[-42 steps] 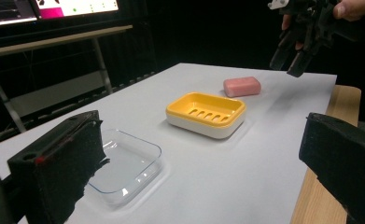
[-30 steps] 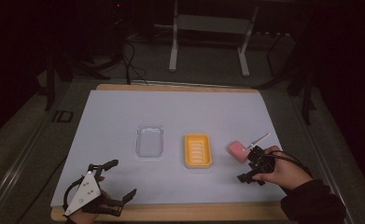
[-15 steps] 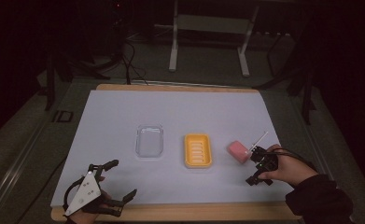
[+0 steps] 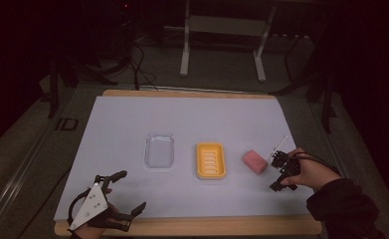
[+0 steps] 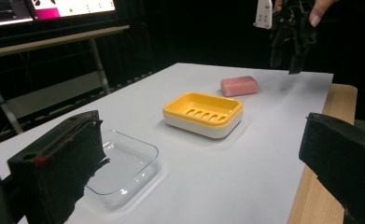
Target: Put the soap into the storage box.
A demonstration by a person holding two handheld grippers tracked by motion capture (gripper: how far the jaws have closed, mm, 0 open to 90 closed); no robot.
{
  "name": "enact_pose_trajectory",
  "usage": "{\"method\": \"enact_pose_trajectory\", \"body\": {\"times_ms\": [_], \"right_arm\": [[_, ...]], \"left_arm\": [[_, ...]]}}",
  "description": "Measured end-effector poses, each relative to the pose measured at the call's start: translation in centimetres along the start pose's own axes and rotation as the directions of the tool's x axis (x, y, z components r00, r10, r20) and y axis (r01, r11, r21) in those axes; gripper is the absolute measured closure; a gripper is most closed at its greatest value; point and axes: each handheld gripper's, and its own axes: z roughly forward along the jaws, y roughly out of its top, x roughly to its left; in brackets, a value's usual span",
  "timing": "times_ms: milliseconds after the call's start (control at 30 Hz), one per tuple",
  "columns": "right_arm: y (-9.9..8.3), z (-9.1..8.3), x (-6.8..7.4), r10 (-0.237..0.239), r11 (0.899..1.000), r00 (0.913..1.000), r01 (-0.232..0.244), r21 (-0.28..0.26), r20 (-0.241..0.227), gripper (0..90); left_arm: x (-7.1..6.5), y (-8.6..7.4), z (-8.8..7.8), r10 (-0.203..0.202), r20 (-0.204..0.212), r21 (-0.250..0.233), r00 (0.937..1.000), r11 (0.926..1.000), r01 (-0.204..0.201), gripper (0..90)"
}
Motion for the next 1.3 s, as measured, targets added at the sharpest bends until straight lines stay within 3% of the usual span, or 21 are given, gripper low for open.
{"method": "enact_pose_trajectory", "body": {"times_ms": [100,267,467,567,633,767,1067,1300], "right_arm": [[0.1,0.2,-0.6,0.014,1.000,0.9999,-0.014,0.001,0.003,27.1],[0.5,0.8,-1.6,0.021,0.999,0.9997,-0.021,-0.044,0.011,27.1],[0.7,1.5,-2.2,0.055,0.997,0.9984,-0.055,-0.060,-0.010,27.1],[1.0,1.9,-2.4,0.097,0.991,0.9937,-0.102,-0.082,-0.056,26.6],[1.2,2.1,-2.5,0.115,0.989,0.9921,-0.119,-0.091,-0.050,21.8],[1.6,2.3,-2.8,0.171,0.978,0.9830,-0.177,-0.113,-0.069,24.8],[2.8,2.7,-3.1,0.146,0.969,0.9862,-0.158,-0.188,-0.078,24.6],[3.9,3.3,-2.9,0.068,0.973,0.9950,-0.083,-0.217,-0.073,24.7]], "left_arm": [[0.0,0.0,0.0,-0.001,0.002,0.000,1.0000,1.0000,0.001,0.6],[0.0,0.0,0.0,-0.001,0.004,0.000,1.0000,1.0000,0.001,0.6],[0.0,0.0,0.0,-0.001,0.007,0.002,1.0000,1.0000,0.001,0.6],[-0.1,0.0,0.1,-0.001,0.010,0.001,1.0000,1.0000,0.001,0.6],[-0.1,0.0,0.0,0.000,0.010,0.002,0.9999,1.0000,0.000,0.6],[-0.1,0.0,0.0,-0.001,0.012,0.001,0.9999,1.0000,0.001,0.6],[-0.1,0.0,0.1,0.002,0.016,0.003,0.9999,1.0000,-0.002,0.6],[-0.1,0.0,0.1,0.005,0.017,0.006,0.9998,1.0000,-0.005,0.6]]}}
